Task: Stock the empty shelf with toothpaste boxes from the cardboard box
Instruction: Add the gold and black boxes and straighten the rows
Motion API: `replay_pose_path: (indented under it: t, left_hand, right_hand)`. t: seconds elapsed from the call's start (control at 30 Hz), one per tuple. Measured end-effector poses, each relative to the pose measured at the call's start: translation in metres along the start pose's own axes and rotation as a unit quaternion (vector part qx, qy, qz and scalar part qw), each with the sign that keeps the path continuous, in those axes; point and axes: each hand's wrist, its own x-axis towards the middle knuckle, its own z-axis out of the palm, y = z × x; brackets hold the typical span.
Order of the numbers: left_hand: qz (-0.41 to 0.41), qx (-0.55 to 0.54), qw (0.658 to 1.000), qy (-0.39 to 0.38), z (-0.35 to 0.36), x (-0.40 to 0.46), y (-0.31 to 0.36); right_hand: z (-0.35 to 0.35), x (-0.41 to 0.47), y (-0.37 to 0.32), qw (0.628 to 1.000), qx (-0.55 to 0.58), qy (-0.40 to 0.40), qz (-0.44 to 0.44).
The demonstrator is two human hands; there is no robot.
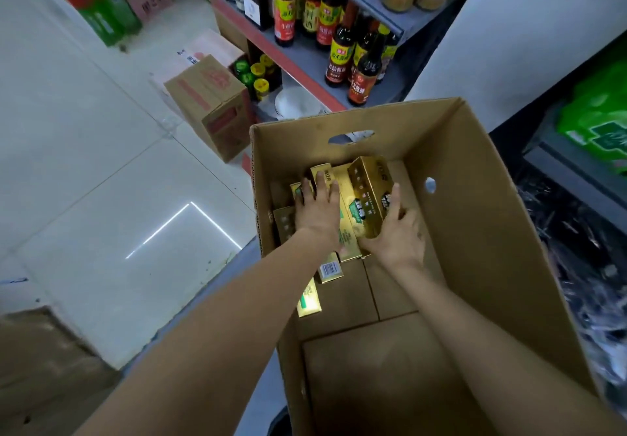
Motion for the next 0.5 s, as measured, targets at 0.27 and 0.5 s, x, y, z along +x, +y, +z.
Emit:
replay_pose_path:
  t: [0.27, 0.5]
  left_hand:
    - [-0.004, 0.009, 1.0, -0.007, 0.001, 0.0, -0.001]
    - [-0.009, 0.004, 1.0, -0.006, 0.003, 0.003, 0.0]
  right_hand:
    - [-0.006, 0.012, -0.007, 0.999, -0.023, -0.034, 0.005]
    - [0.005, 0.006, 0.011, 0.986, -0.138, 0.044, -0.087]
